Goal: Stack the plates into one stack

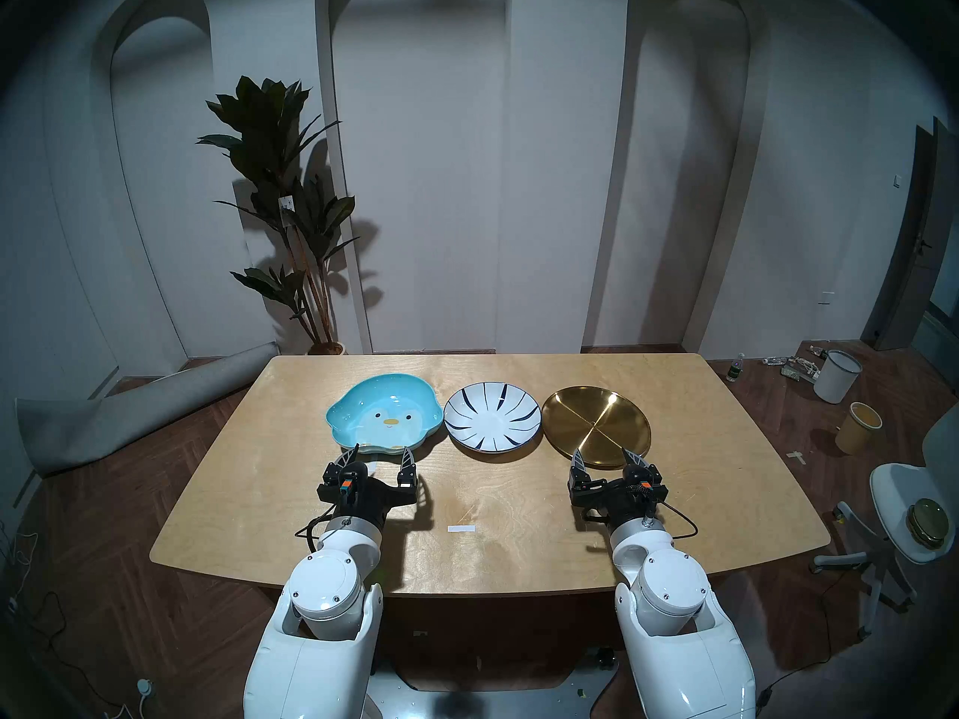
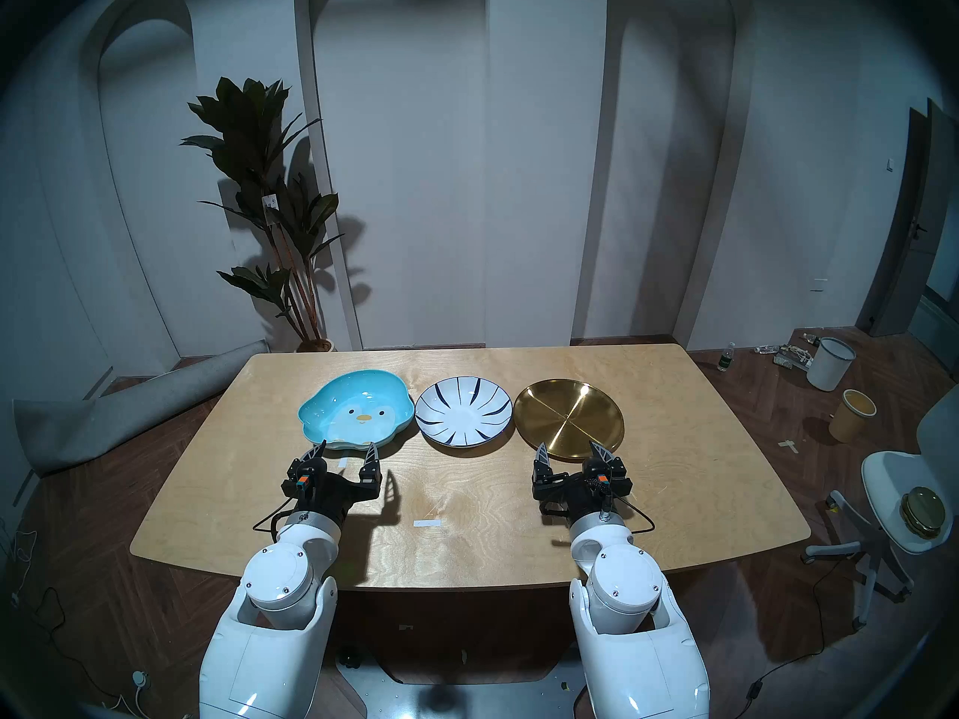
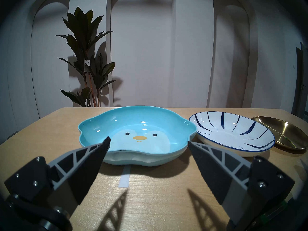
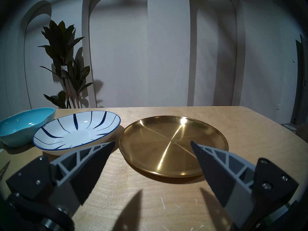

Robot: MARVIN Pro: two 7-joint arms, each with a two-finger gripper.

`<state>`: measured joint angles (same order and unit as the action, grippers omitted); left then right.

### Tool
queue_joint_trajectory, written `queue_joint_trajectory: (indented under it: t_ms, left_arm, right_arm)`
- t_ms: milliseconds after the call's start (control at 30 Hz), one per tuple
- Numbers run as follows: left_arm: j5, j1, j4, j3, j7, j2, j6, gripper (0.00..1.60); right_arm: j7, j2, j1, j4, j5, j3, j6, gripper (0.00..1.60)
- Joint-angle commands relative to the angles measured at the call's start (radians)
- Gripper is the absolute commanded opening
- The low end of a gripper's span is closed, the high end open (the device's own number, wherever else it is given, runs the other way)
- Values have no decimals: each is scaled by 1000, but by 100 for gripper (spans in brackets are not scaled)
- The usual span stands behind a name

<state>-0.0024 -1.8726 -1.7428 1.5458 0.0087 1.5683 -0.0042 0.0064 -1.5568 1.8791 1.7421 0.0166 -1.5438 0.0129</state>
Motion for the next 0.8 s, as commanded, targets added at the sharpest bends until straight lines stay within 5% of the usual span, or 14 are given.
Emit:
queue_joint_trajectory:
  t_ms: [0,333,433,767]
  left_arm:
    - [0,4,-17,0,0,1,-3,160]
    - [0,4,-17,0,0,1,-3,160]
    - [8,1,-23,5,-4,-13,-54,160]
    - [16,-17,-75,31,-25,-48,-93,160]
  right_arm:
    - [12,12,-4,20,-6,4,7,160]
    - [13,13,-4,20,-6,4,7,160]
    - [13,13,-4,20,-6,4,7,160]
    - [-2,34,61,123,-9,-46,23,160]
